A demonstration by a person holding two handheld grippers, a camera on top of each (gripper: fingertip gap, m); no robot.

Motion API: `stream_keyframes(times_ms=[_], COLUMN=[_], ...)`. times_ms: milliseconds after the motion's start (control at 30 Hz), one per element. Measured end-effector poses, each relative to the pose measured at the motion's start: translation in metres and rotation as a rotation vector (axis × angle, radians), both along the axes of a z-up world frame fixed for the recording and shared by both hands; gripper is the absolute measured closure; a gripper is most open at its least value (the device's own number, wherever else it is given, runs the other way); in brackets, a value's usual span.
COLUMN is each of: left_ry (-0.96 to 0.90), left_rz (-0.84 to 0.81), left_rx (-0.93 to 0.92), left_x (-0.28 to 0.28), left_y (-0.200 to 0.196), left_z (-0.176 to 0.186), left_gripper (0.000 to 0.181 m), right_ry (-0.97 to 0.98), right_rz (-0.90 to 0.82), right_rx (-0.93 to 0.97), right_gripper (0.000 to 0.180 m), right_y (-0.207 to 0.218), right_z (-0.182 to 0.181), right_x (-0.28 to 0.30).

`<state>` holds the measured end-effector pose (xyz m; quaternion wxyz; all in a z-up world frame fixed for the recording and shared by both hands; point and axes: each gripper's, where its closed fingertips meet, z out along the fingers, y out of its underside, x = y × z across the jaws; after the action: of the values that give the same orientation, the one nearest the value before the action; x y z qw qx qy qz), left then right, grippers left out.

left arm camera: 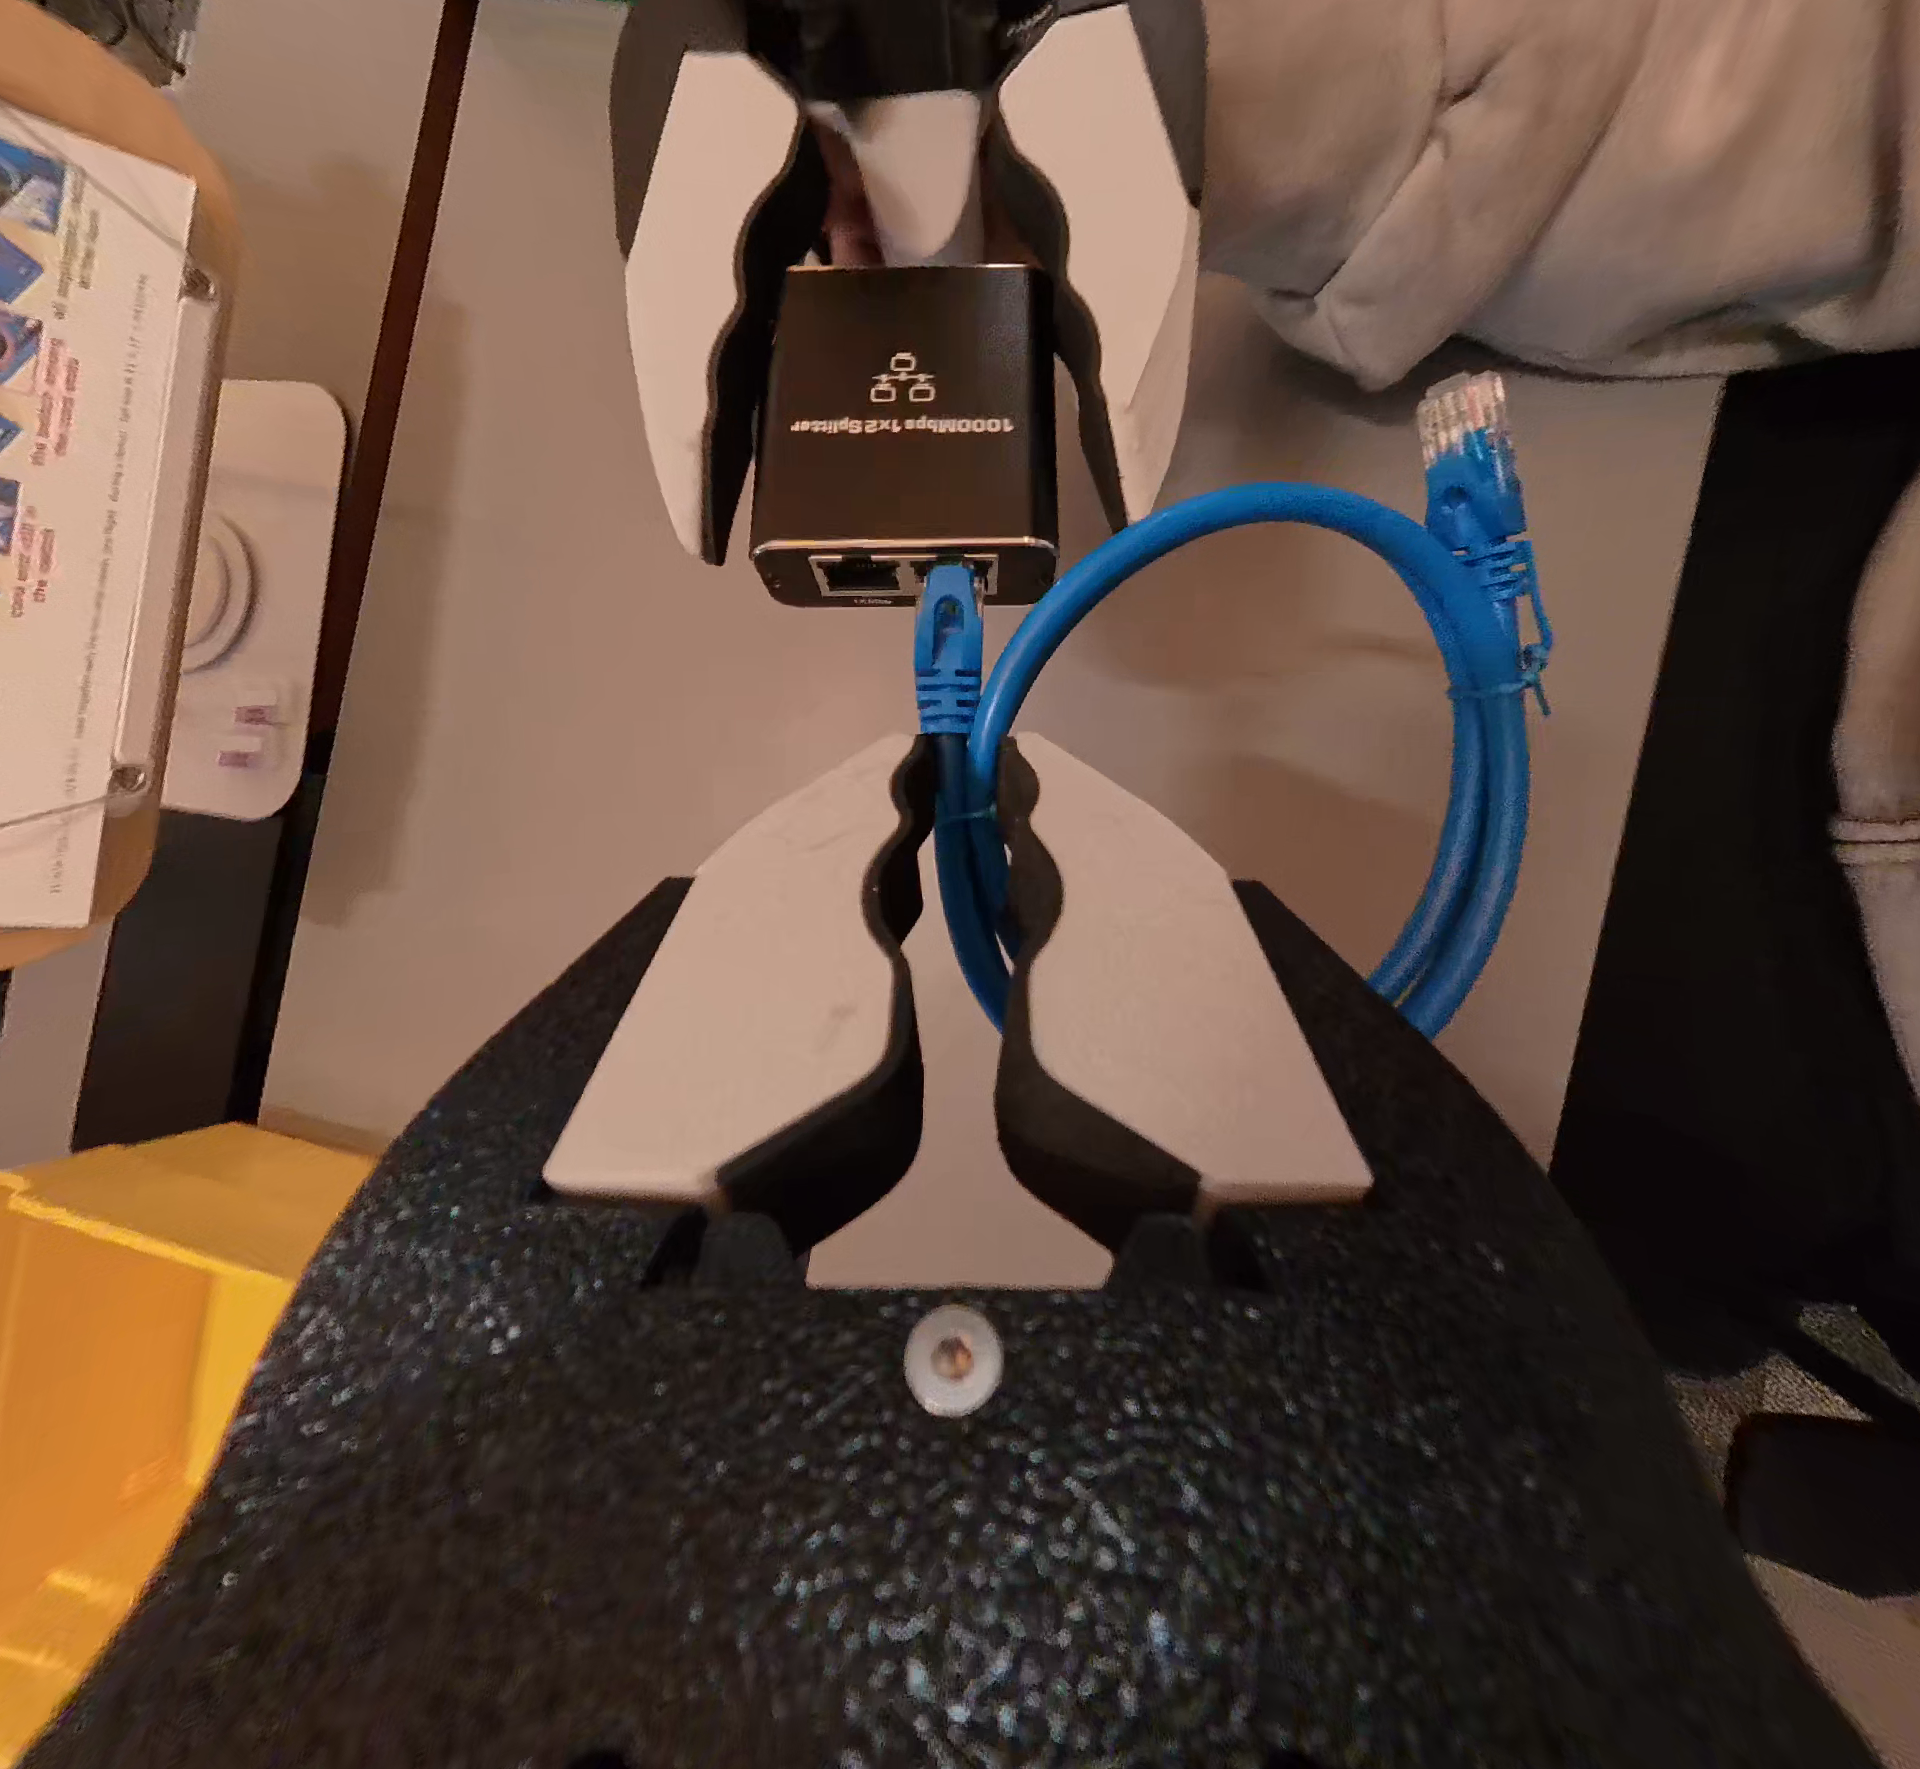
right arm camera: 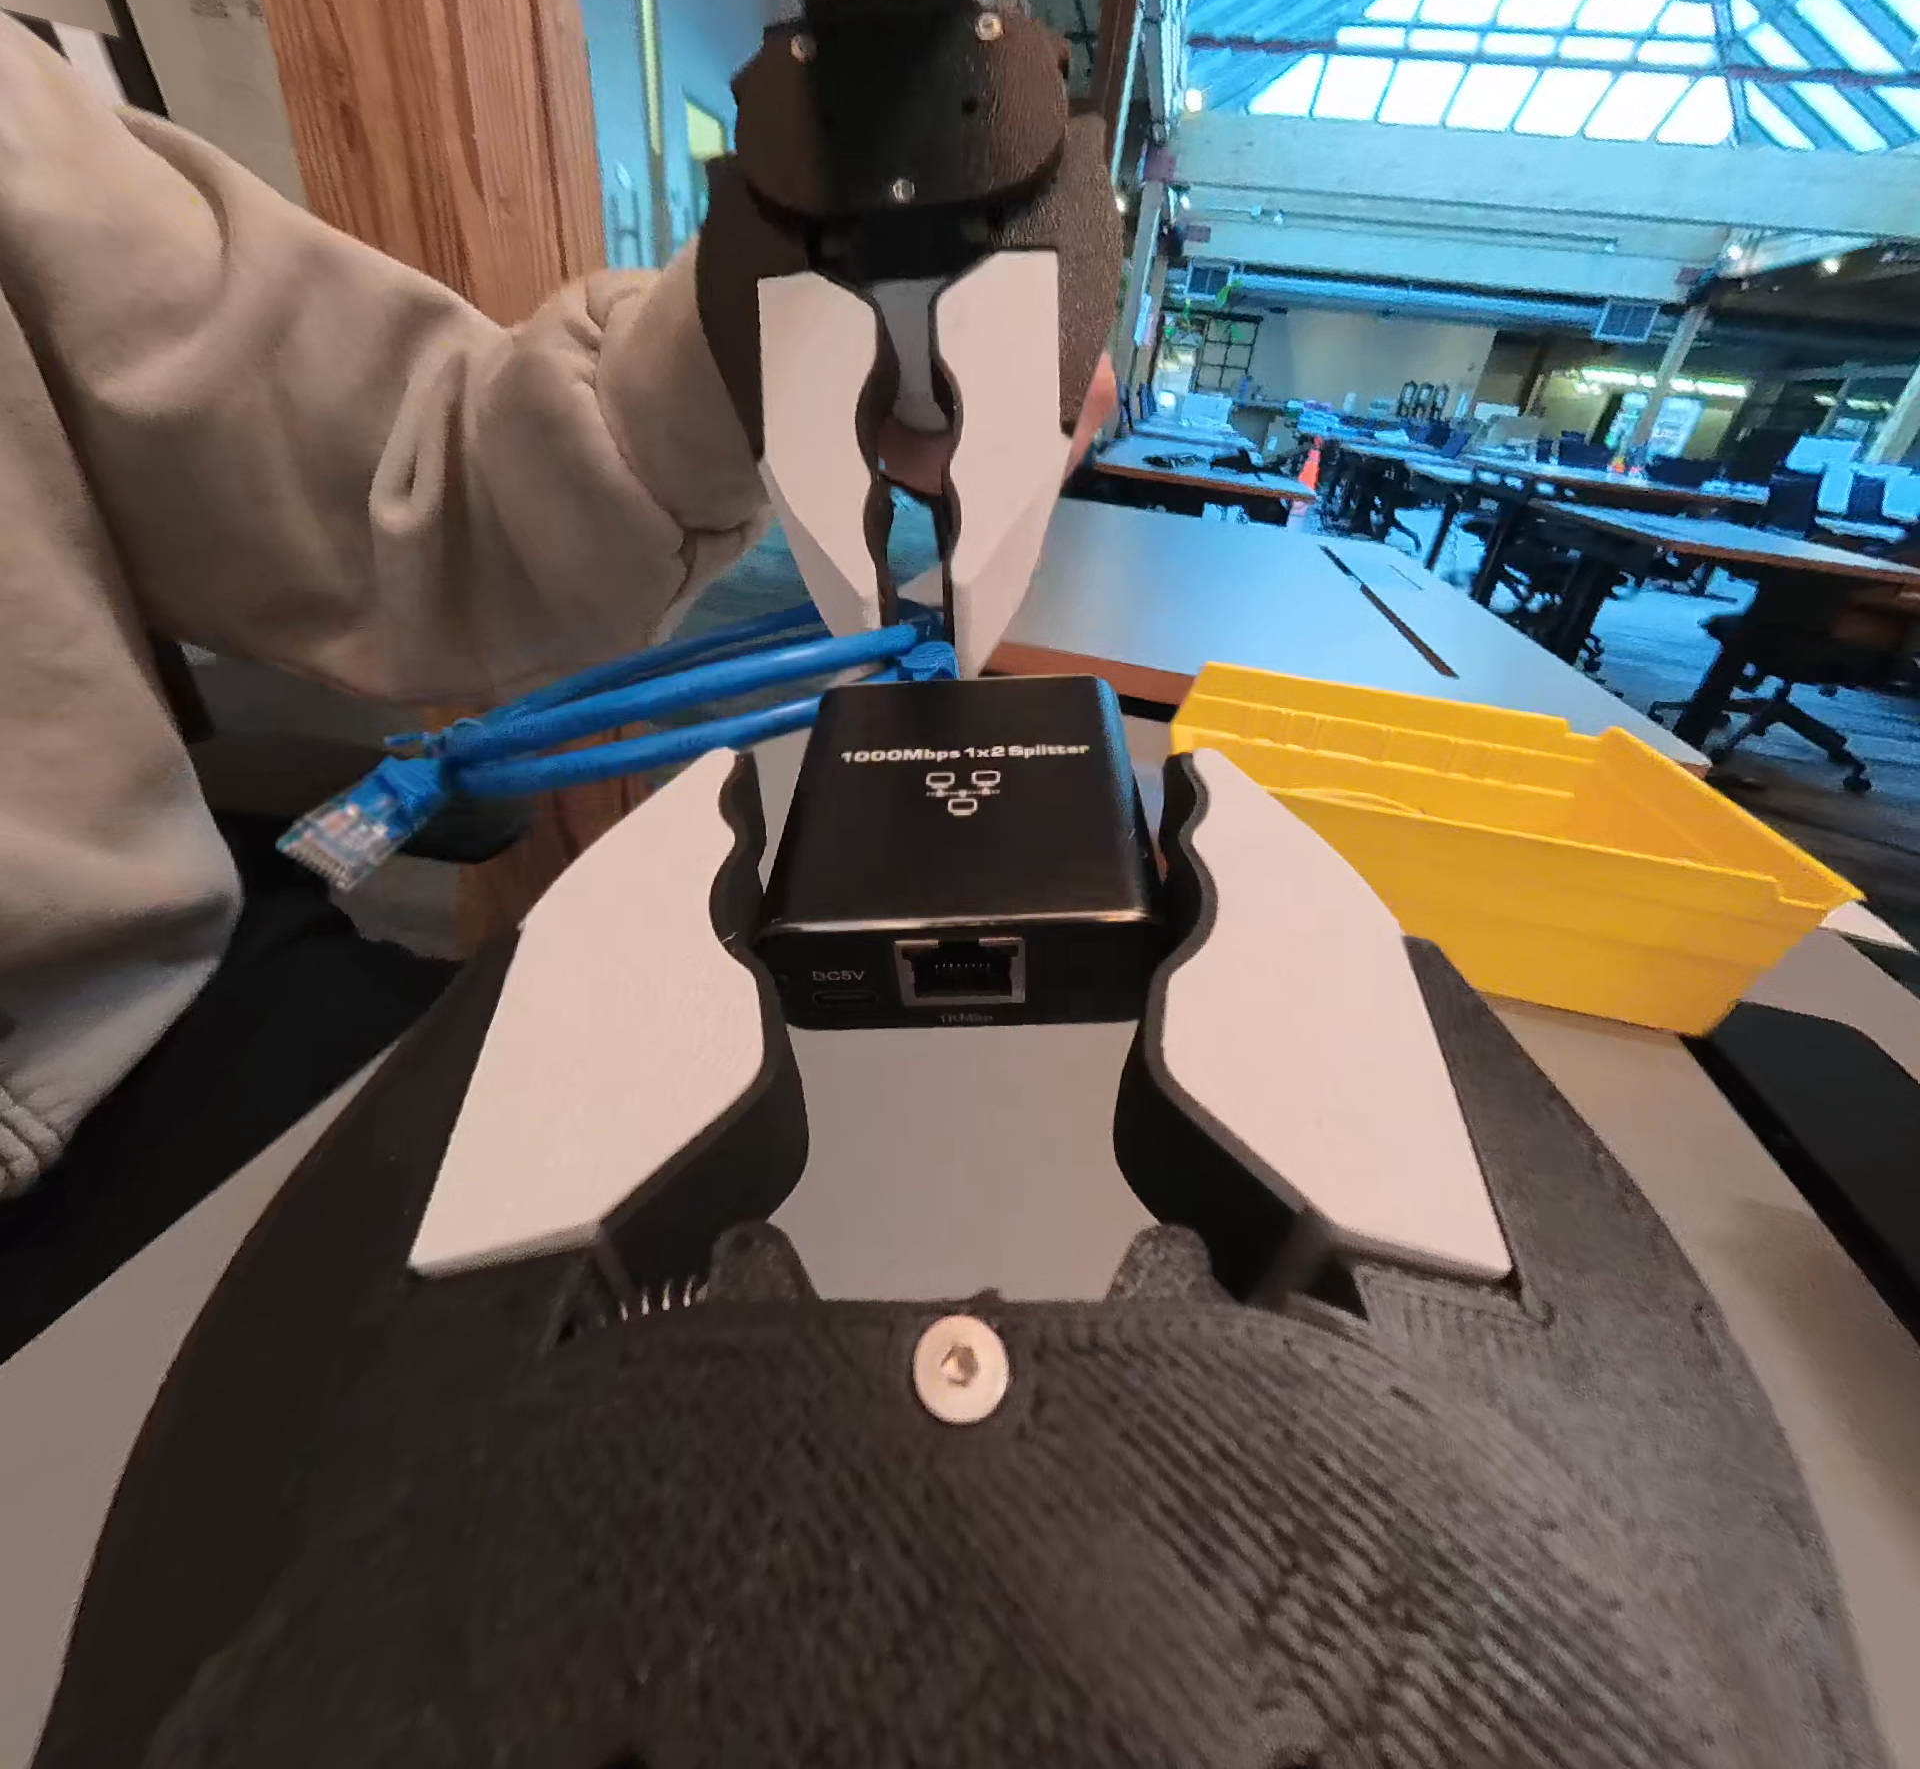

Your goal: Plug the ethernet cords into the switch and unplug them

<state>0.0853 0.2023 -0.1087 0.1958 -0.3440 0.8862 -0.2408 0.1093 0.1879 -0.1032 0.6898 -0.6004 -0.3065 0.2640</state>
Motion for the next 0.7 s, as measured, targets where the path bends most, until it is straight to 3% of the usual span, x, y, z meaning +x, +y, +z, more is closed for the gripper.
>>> stream_keyframes(times_ms=[67,233,400,567,700], left_ry=[-0.014,-0.129,-0.281,-0.305,-0.362], left_rz=[-0.025,-0.041,-0.021,0.006,0.049], left_rx=[-0.069,-0.218,-0.3,-0.339,-0.441], left_x=[-0.003,-0.001,0.003,0.001,0.005], left_y=[-0.006,-0.014,-0.015,-0.006,0.002], left_z=[0.005,0.004,0.011,0.009,0.028], left_gripper=[0.17,0.167,0.169,0.164,0.166], right_ry=[0.079,0.071,0.105,0.118,0.11], right_rz=[0.046,0.041,0.021,0.028,0.052], right_rx=[0.062,0.107,0.121,0.125,0.136], right_gripper=[0.104,0.105,0.104,0.105,0.104], right_y=[-0.007,-0.015,-0.016,-0.016,-0.02], right_z=[0.015,0.028,0.031,0.031,0.036], right_x=[-0.001,0.0,0.009,0.01,0.004])
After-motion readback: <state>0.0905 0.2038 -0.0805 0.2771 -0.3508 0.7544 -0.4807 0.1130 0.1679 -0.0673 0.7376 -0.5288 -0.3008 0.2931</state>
